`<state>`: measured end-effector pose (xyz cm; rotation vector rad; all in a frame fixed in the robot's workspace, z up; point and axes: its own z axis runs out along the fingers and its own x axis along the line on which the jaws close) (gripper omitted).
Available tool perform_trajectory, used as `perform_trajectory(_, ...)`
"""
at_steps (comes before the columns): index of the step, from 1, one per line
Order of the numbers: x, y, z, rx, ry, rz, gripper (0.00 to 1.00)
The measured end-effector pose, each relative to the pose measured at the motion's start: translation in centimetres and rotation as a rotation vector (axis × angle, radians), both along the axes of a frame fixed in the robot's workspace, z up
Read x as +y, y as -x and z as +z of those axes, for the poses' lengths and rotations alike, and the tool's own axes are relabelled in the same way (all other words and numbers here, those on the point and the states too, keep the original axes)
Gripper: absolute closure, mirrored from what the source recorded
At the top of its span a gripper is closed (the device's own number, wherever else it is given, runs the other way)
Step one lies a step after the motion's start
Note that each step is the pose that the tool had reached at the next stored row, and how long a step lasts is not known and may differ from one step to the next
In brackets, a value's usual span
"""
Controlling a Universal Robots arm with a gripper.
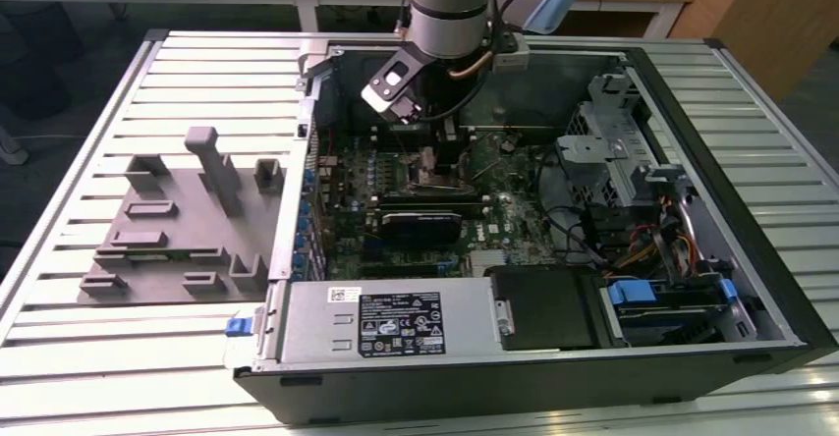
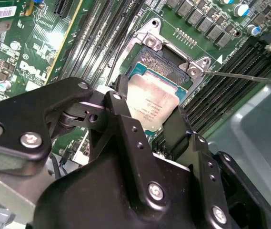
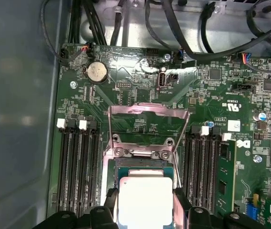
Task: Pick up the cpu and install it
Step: 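Place the cpu into insertion slot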
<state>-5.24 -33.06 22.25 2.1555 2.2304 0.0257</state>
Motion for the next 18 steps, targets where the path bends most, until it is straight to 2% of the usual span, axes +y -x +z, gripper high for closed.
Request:
perform_trajectory(8, 0.0, 0.0, -0.67, 0.0001, 0.0072, -0.004, 0.46)
perform_trajectory(18, 0.0, 0.1, -1.48, 0.0001, 0.0075, -0.014, 0.46)
